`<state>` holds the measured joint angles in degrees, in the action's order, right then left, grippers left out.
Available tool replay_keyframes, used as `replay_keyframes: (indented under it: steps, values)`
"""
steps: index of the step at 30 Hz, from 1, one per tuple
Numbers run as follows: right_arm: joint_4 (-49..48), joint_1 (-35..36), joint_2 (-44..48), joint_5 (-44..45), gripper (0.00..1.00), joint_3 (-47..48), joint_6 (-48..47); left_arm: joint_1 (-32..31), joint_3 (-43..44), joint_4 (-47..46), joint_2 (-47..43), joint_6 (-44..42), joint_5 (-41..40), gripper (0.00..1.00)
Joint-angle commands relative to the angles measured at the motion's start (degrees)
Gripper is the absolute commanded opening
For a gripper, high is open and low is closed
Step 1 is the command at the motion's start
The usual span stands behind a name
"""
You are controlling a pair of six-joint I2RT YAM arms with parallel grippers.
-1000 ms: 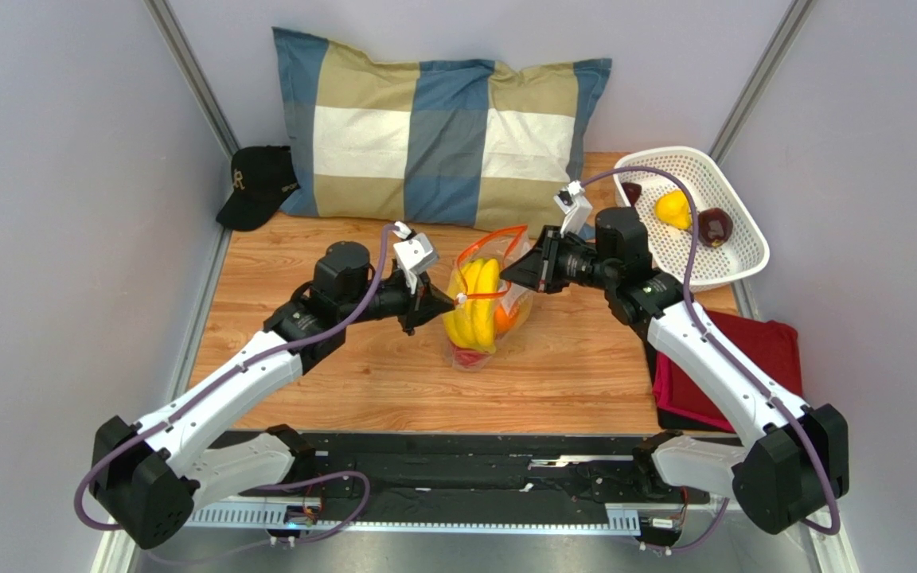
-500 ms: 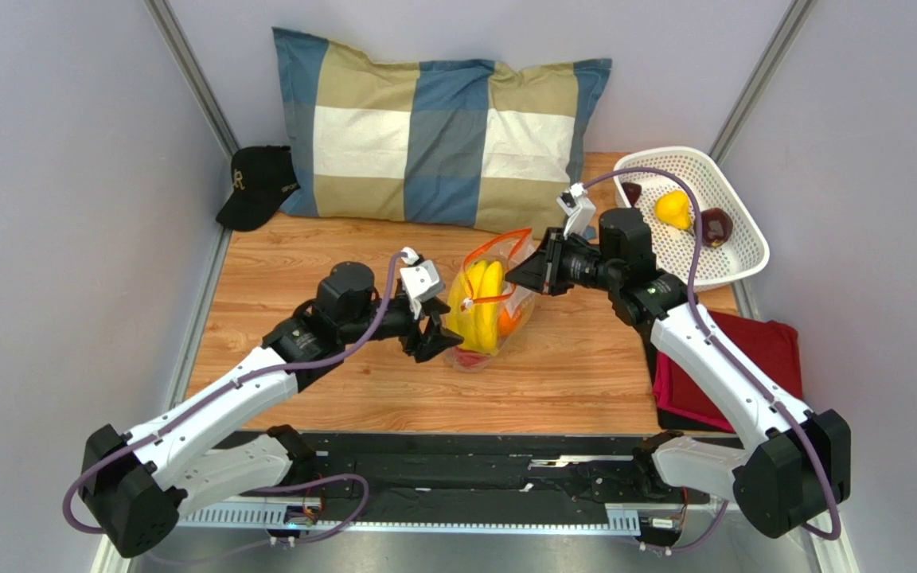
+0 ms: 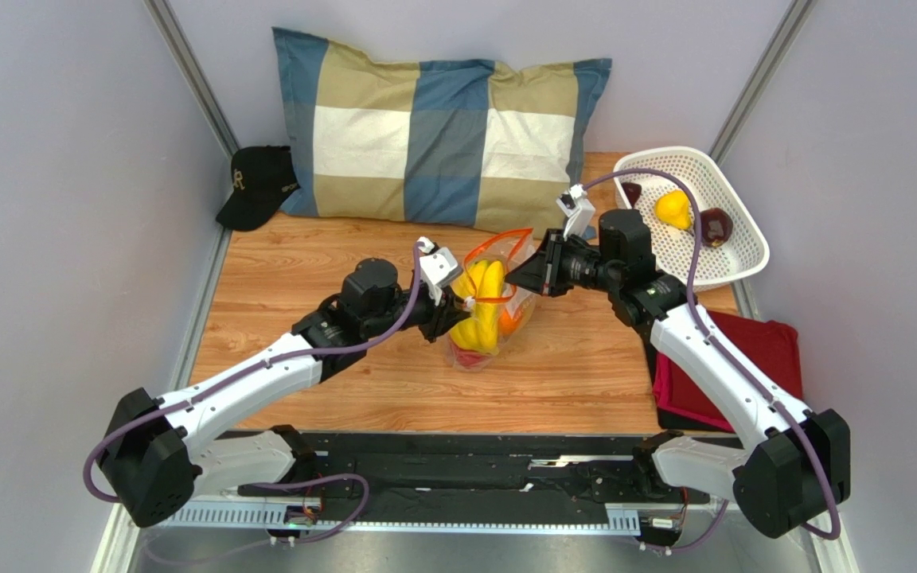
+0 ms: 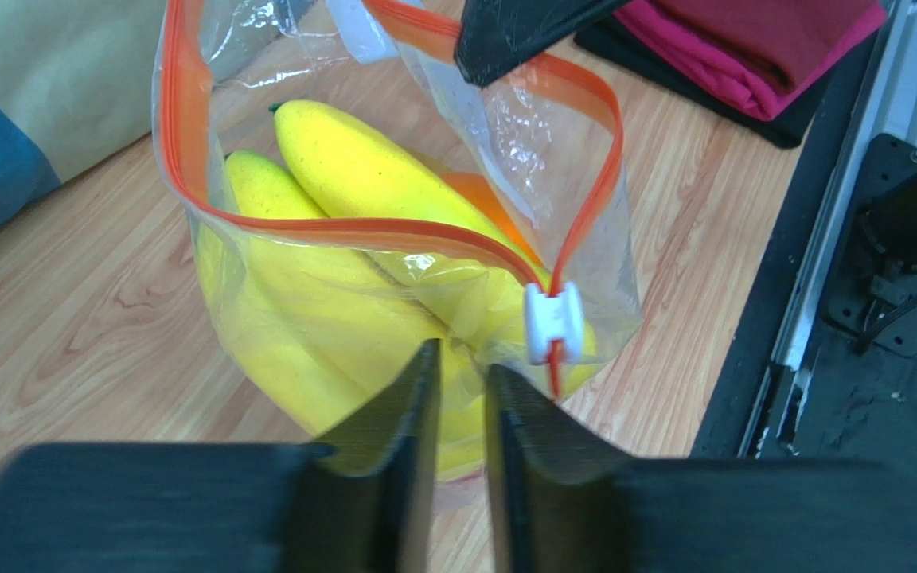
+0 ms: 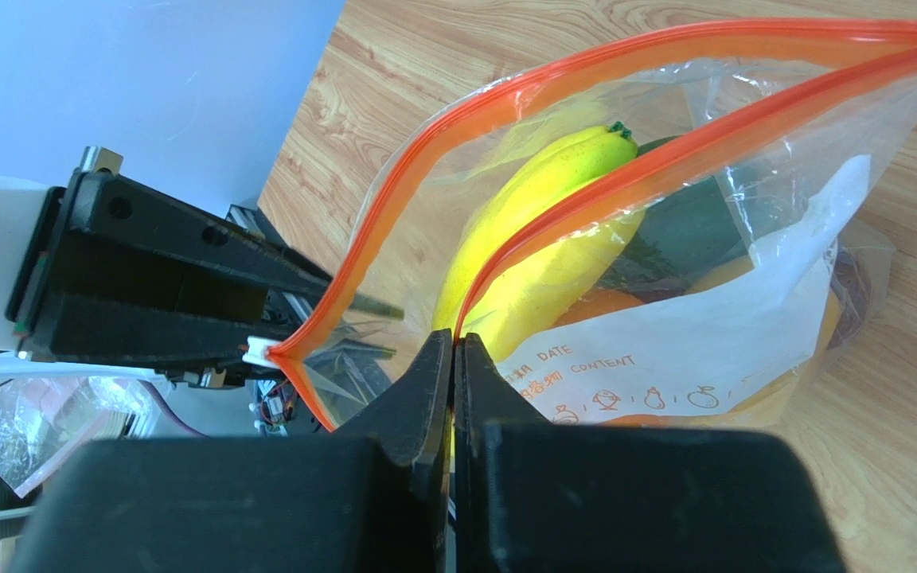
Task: Place the food in the zip-top bag and seal the zipper
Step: Zip the zipper food storage bag at the center of the board.
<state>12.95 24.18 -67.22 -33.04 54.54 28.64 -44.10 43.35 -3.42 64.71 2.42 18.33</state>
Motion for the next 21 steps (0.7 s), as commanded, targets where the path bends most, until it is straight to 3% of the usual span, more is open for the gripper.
replay_keyframes:
  steps: [1, 2, 5, 7, 10, 11, 14, 17, 21]
  values:
    - [-2.49, -0.19, 1.48, -0.45, 0.00, -0.67, -0.52, -0.20, 0.86, -6.77, -1.16, 0.22, -0.13, 0.07]
    - [-2.40, -0.28, 1.57, -0.45, 0.00, -0.84, -0.95, -0.20, 0.77, -6.77, -1.51, 0.13, -0.22, 0.00]
    - [-1.35, -0.28, 2.44, -0.10, 0.00, -0.67, -2.18, -0.20, 0.77, -6.78, -2.48, -1.09, -0.31, 0.00]
    - [0.22, -0.80, 2.80, -0.18, 0.06, -0.14, -4.73, -0.11, 0.68, -5.99, -3.79, -2.32, 0.39, 0.00]
    - [3.29, -2.03, 3.24, -2.29, 0.37, 1.44, -10.26, -0.11, 0.24, -4.06, -5.55, -5.30, 3.64, 0.00]
    - [4.27, -2.47, 3.24, -3.17, 0.63, 2.23, -12.19, -0.11, 0.07, -3.53, -6.60, -5.92, 4.60, 0.00]
    - [8.31, -3.09, 4.11, -5.54, 0.85, 5.48, -24.38, -0.11, -0.20, -1.60, -7.49, -8.03, 6.45, 0.00]
    - [9.64, -3.09, 6.22, -10.55, 0.92, 6.54, -38.72, -0.11, -0.02, -0.27, -7.23, -9.09, 8.04, 0.00]
    - [11.83, -2.65, 7.10, -22.21, 0.93, 7.50, -53.66, -0.11, 0.68, 0.17, -6.09, -9.45, 7.78, 0.00]
